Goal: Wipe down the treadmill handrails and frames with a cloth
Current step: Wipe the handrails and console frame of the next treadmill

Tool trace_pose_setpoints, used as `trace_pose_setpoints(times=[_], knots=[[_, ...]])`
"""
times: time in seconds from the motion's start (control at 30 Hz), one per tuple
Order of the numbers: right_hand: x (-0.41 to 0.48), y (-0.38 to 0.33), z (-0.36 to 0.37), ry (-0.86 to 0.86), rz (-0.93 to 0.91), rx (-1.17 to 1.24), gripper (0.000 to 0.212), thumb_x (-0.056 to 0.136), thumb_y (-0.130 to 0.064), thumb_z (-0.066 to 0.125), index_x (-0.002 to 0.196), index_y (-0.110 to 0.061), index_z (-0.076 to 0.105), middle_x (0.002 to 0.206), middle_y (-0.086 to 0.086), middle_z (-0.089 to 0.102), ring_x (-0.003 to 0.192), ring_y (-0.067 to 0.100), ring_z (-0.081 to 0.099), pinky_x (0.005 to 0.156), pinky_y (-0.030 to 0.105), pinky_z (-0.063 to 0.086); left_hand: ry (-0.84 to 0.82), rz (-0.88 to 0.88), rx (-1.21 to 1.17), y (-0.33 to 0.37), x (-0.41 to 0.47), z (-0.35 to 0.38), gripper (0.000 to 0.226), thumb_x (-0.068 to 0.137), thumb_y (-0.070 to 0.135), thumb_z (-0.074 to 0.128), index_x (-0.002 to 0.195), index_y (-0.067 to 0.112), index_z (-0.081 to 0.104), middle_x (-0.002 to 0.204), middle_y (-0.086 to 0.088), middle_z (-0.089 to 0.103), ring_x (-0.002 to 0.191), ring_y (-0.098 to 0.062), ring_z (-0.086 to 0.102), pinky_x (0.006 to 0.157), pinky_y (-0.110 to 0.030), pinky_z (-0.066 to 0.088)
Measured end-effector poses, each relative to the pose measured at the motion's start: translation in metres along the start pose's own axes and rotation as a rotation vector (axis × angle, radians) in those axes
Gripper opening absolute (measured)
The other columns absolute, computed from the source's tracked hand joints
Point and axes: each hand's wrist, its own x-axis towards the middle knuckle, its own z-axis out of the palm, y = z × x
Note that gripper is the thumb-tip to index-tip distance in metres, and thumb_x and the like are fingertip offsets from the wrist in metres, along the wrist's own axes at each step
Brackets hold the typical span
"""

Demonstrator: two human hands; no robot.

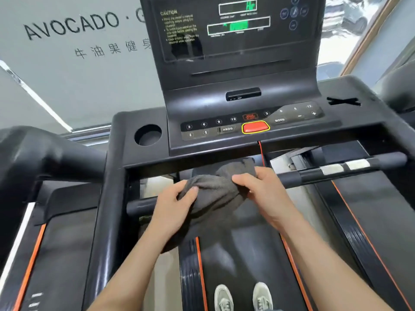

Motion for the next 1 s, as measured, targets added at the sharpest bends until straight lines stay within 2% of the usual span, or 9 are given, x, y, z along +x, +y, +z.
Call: trace_pose_setpoints(times=[0.07, 0.2, 0.3, 0.43, 0.53, 0.63, 0.77, 0.9, 1.0], knots=[[-0.006, -0.031, -0.006, -0.021, -0.072, 0.066, 0.029, 0.067, -0.022, 0.067, 0.085, 0.001, 0.069, 0.075, 0.007, 0.066, 0.073, 0.02, 0.061, 0.066, 0.031, 0.049, -0.195, -0.071, -0.367, 0.022, -0.014, 0.006, 0.02, 0.099, 0.022, 0.053, 0.103, 0.027, 0.072, 0.103, 0.011, 0.074, 0.101, -0.005, 0.066, 0.09, -0.027, 0.051], [-0.025, -0.089, -0.033, -0.131, -0.243, 0.032, 0.039, 0.066, -0.019, 0.069, 0.1, -0.003, 0.062, 0.087, 0.008, 0.065, 0.08, 0.021, 0.061, 0.07, 0.031, 0.051, -0.439, -0.302, -1.204, 0.05, -0.028, 0.024, 0.035, 0.098, 0.03, 0.046, 0.129, 0.025, 0.061, 0.13, -0.014, 0.062, 0.116, -0.03, 0.062, 0.092, -0.047, 0.052], [-0.04, -0.116, -0.062, -0.218, -0.298, 0.046, 0.043, 0.069, -0.009, 0.063, 0.111, -0.008, 0.056, 0.096, 0.008, 0.061, 0.087, 0.023, 0.059, 0.075, 0.035, 0.049, -0.483, -0.346, -1.32, 0.072, -0.024, 0.051, 0.045, 0.1, 0.026, 0.048, 0.144, 0.018, 0.045, 0.145, -0.024, 0.045, 0.134, -0.039, 0.044, 0.112, -0.057, 0.032], [-0.054, -0.126, -0.117, -0.203, -0.338, 0.122, 0.057, 0.061, -0.006, 0.063, 0.117, -0.01, 0.056, 0.107, 0.014, 0.06, 0.098, 0.029, 0.057, 0.086, 0.044, 0.046, -0.322, -0.042, -1.138, 0.133, -0.025, 0.082, 0.049, 0.079, -0.003, 0.06, 0.128, 0.004, 0.061, 0.123, -0.023, 0.064, 0.117, -0.035, 0.06, 0.102, -0.047, 0.047], [-0.057, -0.121, -0.167, -0.105, -0.343, 0.191, 0.058, 0.06, -0.002, 0.058, 0.117, -0.013, 0.057, 0.11, 0.015, 0.06, 0.101, 0.03, 0.058, 0.089, 0.046, 0.046, -0.102, 0.403, -0.594, 0.181, -0.021, 0.098, 0.046, 0.071, -0.006, 0.059, 0.102, 0.025, 0.076, 0.106, 0.002, 0.074, 0.104, -0.016, 0.067, 0.096, -0.032, 0.05], [-0.054, -0.115, -0.208, -0.066, -0.357, 0.224, 0.053, 0.065, 0.001, 0.052, 0.114, -0.017, 0.059, 0.114, 0.014, 0.064, 0.104, 0.028, 0.062, 0.089, 0.04, 0.053, -0.048, 0.686, -0.167, 0.209, -0.001, 0.129, 0.053, 0.069, -0.004, 0.055, 0.099, 0.036, 0.071, 0.106, 0.014, 0.071, 0.108, -0.006, 0.059, 0.104, -0.025, 0.037], [-0.018, -0.075, -0.234, 0.038, -0.25, -0.084, 0.047, 0.063, -0.006, 0.059, 0.107, -0.022, 0.062, 0.109, 0.004, 0.067, 0.1, 0.015, 0.062, 0.091, 0.031, 0.05, -0.063, 0.399, 0.152, 0.177, 0.049, 0.177, 0.049, 0.083, 0.005, 0.058, 0.123, 0.034, 0.061, 0.126, -0.002, 0.056, 0.123, -0.018, 0.048, 0.108, -0.012, 0.024], [0.032, -0.018, -0.244, -0.016, 0.083, -0.844, 0.025, 0.071, -0.028, 0.058, 0.092, -0.014, 0.058, 0.099, 0.008, 0.066, 0.103, 0.031, 0.06, 0.083, 0.038, 0.047, -0.182, 0.002, 0.693, 0.118, 0.069, 0.204, 0.062, 0.087, 0.025, 0.056, 0.146, 0.028, 0.035, 0.157, -0.018, 0.018, 0.142, -0.038, 0.024, 0.115, -0.043, 0.028], [0.036, -0.015, -0.253, 0.15, 0.05, -1.389, 0.023, 0.086, -0.034, 0.053, 0.098, -0.014, 0.053, 0.109, 0.01, 0.061, 0.113, 0.033, 0.05, 0.079, 0.039, 0.043, -0.247, 0.156, 0.818, 0.098, 0.052, 0.214, 0.076, 0.08, 0.027, 0.06, 0.149, 0.018, 0.028, 0.16, -0.012, 0.017, 0.145, -0.028, 0.021, 0.118, -0.036, 0.021]])
